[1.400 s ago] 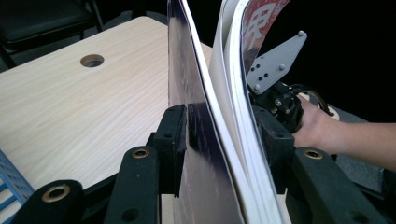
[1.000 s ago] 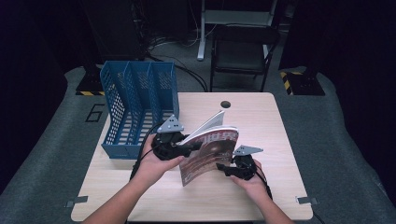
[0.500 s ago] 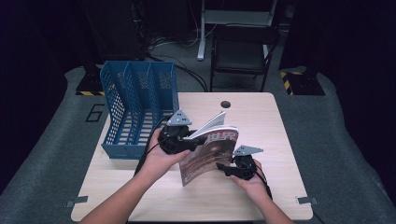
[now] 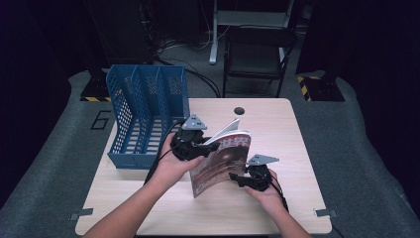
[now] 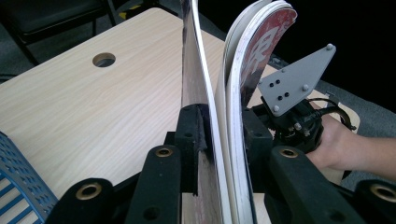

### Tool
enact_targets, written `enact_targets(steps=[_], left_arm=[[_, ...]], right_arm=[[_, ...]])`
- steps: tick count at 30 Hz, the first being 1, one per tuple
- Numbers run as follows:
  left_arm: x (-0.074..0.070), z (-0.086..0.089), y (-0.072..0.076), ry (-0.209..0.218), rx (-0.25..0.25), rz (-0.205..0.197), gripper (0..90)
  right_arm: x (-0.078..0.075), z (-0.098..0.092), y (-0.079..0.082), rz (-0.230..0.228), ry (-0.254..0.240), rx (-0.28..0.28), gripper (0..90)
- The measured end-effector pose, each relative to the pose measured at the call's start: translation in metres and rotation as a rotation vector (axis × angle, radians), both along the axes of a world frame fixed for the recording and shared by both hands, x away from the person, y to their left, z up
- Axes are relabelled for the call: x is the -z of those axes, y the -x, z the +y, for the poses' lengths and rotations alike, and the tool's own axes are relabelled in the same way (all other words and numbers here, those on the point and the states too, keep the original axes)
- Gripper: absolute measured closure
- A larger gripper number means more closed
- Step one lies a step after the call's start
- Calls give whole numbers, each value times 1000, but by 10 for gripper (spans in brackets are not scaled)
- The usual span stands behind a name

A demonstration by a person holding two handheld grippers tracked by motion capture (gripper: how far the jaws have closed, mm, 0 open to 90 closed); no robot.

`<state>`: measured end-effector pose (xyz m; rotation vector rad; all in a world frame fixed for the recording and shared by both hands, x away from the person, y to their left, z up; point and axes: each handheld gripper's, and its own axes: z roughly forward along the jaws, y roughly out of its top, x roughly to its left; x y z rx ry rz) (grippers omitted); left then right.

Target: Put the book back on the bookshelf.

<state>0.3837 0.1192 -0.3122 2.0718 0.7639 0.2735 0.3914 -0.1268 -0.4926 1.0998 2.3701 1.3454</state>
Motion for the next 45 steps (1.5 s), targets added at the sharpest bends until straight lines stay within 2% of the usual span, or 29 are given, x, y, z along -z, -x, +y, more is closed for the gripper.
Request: enact_targets(steps=[2, 10, 22, 45], left_arm=[[-1, 0, -1, -16, 8, 0, 752], [-3, -2, 0, -36, 10, 5, 786], [-3, -3, -1, -44, 6, 7, 810], [-10, -7, -4, -118, 23, 19, 833]], right_arm=[[0, 0, 0, -2, -2, -1, 514], [0, 0, 0, -1, -3, -1, 513], [1, 1, 0, -1, -2, 0, 513], [1, 1, 0, -1, 2, -1, 509]])
